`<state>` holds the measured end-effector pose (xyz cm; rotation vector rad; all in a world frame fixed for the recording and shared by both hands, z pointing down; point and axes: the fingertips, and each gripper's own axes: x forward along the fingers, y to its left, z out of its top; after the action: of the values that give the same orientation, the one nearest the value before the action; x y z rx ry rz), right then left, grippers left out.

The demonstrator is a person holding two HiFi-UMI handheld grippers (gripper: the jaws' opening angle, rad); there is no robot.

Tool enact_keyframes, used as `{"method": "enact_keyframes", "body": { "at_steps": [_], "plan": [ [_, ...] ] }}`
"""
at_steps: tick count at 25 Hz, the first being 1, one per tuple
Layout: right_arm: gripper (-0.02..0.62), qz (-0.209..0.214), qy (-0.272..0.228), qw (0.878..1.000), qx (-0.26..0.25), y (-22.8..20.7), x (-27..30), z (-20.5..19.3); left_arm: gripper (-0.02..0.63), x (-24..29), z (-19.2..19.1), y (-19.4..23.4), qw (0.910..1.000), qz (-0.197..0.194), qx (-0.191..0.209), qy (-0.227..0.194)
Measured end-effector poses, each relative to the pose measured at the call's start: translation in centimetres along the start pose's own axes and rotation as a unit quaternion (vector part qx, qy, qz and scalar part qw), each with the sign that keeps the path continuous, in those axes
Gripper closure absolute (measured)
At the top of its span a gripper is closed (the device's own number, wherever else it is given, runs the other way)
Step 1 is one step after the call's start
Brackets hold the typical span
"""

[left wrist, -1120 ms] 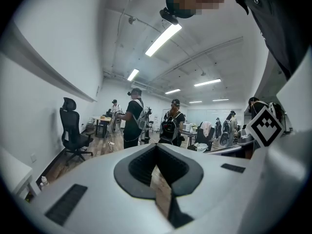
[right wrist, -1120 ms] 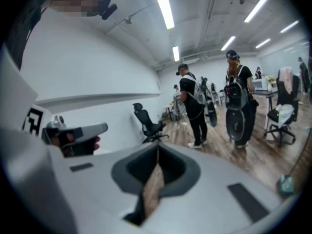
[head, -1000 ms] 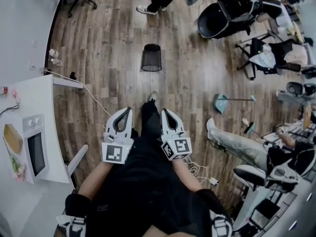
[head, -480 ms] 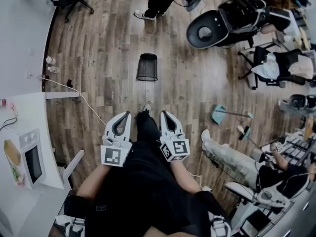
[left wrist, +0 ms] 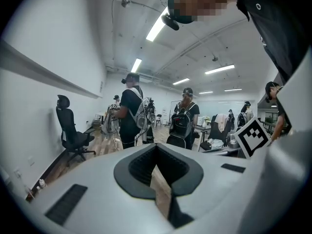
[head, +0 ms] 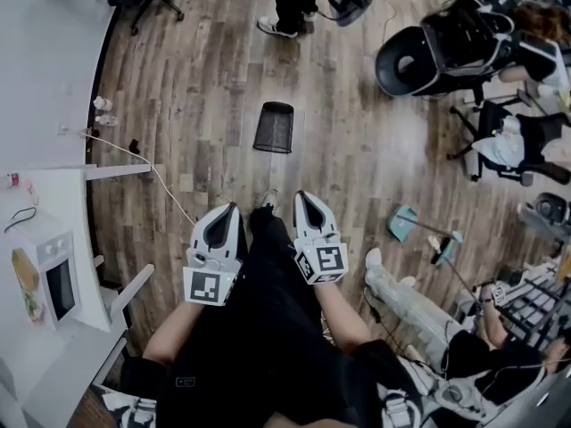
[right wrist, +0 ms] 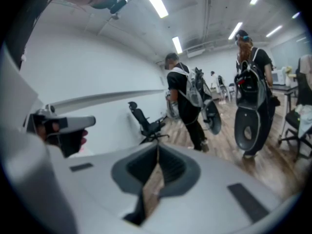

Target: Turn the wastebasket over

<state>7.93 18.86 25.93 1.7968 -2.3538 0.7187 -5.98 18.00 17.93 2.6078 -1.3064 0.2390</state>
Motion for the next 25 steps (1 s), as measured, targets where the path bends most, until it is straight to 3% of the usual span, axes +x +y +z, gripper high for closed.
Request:
{"method": "enact_keyframes", "body": {
  "at_steps": [13, 25],
  "plan": [
    [0.561, -0.015, 0.042, 0.999, -0.029, -4.9, 7.7, -1.8, 0.572, 7.1, -1.2, 3.1, 0.9999, -0.008, -0.006, 0.012],
    [0.56, -0.003, 0.113, 0.992, -0.054, -8.0, 16.6, -7.6, 0.572, 13.6, -4.0, 8.1, 0.9992, -0.012, -0.014, 0.037]
  ]
}}
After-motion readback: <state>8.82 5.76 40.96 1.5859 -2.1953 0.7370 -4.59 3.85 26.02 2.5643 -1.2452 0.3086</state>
